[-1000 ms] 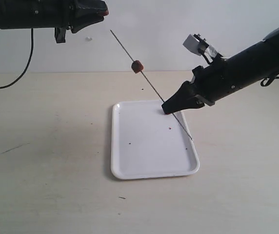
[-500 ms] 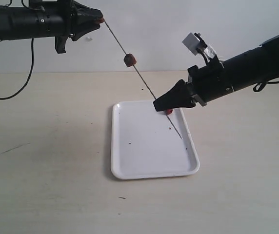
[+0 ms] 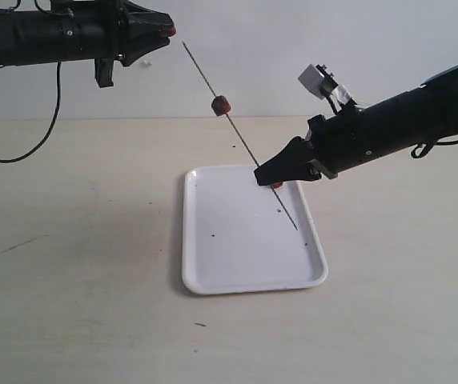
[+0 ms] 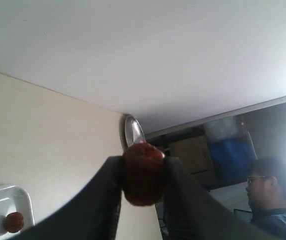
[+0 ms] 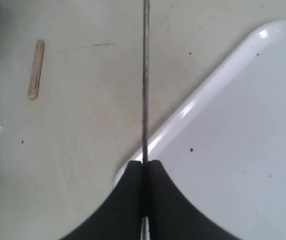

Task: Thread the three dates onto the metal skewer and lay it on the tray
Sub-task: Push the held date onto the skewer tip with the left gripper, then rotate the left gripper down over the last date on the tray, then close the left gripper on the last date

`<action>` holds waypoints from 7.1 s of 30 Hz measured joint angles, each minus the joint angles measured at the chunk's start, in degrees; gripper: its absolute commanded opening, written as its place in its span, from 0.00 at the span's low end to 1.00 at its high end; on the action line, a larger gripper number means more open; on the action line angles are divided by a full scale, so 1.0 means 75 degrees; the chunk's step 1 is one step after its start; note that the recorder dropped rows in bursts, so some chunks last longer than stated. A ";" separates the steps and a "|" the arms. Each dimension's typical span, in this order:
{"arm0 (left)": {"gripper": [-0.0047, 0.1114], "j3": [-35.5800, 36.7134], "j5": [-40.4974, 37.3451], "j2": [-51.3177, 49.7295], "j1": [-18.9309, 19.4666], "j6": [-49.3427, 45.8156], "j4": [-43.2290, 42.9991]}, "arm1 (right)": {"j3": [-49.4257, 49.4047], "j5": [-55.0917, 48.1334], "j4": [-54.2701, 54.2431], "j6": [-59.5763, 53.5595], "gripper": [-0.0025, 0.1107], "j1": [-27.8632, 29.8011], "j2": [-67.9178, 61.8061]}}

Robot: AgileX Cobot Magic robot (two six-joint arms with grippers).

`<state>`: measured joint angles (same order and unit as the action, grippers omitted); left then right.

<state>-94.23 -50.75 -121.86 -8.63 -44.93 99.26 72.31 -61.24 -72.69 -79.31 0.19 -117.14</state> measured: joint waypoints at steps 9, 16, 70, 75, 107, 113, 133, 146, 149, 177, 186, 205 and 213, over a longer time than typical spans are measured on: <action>0.28 0.0000 -0.0096 0.0000 -0.0042 -0.0138 -0.0046 | 0.0000 -0.0287 -0.0078 -0.0123 0.02 0.0000 0.0000; 0.28 0.0000 -0.0067 0.0000 -0.0109 -0.0168 -0.0046 | 0.0000 -0.0336 -0.0128 -0.0180 0.02 -0.0045 0.0000; 0.28 0.0000 -0.0080 0.0000 -0.0504 -0.0603 -0.0673 | 0.0000 0.0050 -0.1019 -0.0611 0.02 -0.0062 0.0000; 0.28 0.0000 -0.0080 0.0000 -0.0775 -0.0711 -0.0743 | 0.0000 0.0063 -0.1343 -0.0715 0.02 -0.0062 0.0000; 0.54 0.0000 -0.0148 0.0000 -0.1205 -0.1673 -0.1378 | 0.0000 0.0536 -0.1771 -0.0942 0.02 -0.0062 0.0000; 0.54 0.0000 -0.0258 0.0000 -0.1205 -0.2633 -0.1735 | 0.0000 0.1424 -0.1086 -0.0392 0.02 0.0029 0.0000; 0.54 -0.0049 0.3326 -0.0158 -0.4623 -0.1085 -1.3137 | 0.0000 0.0332 0.0135 0.0223 0.02 0.1816 0.0000; 0.54 -0.1800 0.2937 -0.1770 -0.4732 0.0345 -1.6155 | 0.0000 0.0570 0.0559 0.0583 0.02 0.1890 0.0000; 0.54 -0.1991 0.2903 -0.2031 -0.4803 0.0361 -1.6731 | 0.0000 0.0754 0.0727 0.0790 0.02 0.2069 0.0000; 0.54 -0.2874 0.3217 -0.3194 -0.4964 -0.1018 -1.7873 | 0.0000 0.0830 0.0801 0.1005 0.02 0.2262 0.0000; 0.54 -0.2924 0.3638 -0.3331 -0.4950 -0.1119 -1.8171 | 0.0000 0.0815 0.0801 0.1005 0.02 0.2262 0.0000; 0.45 -0.2954 0.3441 -0.3347 -0.4920 -0.0814 -1.8221 | 0.0000 0.0803 0.0801 0.1005 0.02 0.2262 0.0000; 0.44 -0.2954 0.3407 -0.3347 -0.4891 -0.0664 -1.8221 | 0.0000 0.0784 0.0801 0.1005 0.02 0.2262 0.0000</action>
<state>-116.39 -25.20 -146.97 -45.31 -49.91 -37.40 72.31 -55.35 -66.68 -71.78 17.16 -117.14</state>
